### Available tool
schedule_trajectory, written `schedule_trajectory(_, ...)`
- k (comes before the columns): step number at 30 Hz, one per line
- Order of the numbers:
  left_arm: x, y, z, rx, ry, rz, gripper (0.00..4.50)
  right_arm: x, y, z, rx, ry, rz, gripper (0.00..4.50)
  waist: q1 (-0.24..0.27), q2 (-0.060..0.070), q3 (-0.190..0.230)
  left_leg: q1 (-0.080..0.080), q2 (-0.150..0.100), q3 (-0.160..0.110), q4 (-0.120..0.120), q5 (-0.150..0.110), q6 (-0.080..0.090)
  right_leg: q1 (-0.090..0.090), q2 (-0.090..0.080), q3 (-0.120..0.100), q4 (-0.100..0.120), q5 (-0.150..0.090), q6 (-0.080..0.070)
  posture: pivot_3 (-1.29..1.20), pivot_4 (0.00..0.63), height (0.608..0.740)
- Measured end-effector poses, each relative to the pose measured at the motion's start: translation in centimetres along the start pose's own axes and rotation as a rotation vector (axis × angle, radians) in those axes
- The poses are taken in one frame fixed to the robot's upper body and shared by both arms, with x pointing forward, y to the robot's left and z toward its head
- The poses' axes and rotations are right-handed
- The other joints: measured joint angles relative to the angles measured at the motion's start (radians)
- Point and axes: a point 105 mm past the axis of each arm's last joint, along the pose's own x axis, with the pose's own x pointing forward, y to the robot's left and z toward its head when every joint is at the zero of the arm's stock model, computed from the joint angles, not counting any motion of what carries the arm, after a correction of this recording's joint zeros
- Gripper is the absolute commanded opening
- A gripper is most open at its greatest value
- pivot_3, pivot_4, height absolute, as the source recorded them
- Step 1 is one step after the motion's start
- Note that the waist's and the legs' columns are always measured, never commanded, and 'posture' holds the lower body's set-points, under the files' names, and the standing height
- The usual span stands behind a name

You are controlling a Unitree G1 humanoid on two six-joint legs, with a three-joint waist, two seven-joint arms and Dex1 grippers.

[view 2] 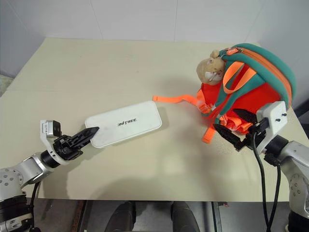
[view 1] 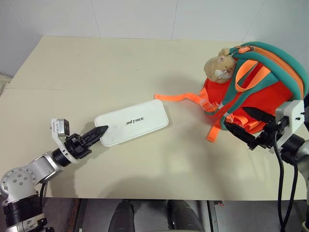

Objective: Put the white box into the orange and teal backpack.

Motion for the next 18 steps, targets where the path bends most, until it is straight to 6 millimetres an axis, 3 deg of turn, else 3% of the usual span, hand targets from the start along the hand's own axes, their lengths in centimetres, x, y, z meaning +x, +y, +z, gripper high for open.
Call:
schedule_trajectory(6, 0.6, 0.2, -0.4, -0.009, 0.019, 0.008, 1.25, 2.9, -1.5, 1.2, 0.047, -0.116, -0.060, 4.50, -0.002, 0.000, 0.000, 0.000, 0.000, 0.000, 0.000, 0.000, 0.000, 0.000, 0.000, 0.000, 0.000, 0.000, 0.000, 0.00, 0.150, 0.740)
schedule_trajectory(14, 0.7, 0.2, -0.3, -0.009, 0.009, 0.015, 1.25, 7.7, -1.3, 0.9, 0.122, -0.146, -0.075, 4.50, -0.002, 0.000, 0.000, -0.001, 0.000, 0.000, -0.001, 0.000, 0.000, -0.001, 0.000, 0.000, 0.000, 0.000, 0.000, 0.00, 0.150, 0.740)
schedule_trajectory(18, 0.8, 0.0, -0.4, -0.019, -0.001, -0.008, 1.25, 9.2, -1.8, 1.0, 0.117, -0.168, -0.135, 3.24, -0.001, 0.000, 0.000, -0.001, 0.000, 0.000, -0.001, 0.000, -0.001, -0.001, 0.000, 0.000, 0.000, 0.000, 0.000, 0.00, 0.150, 0.740)
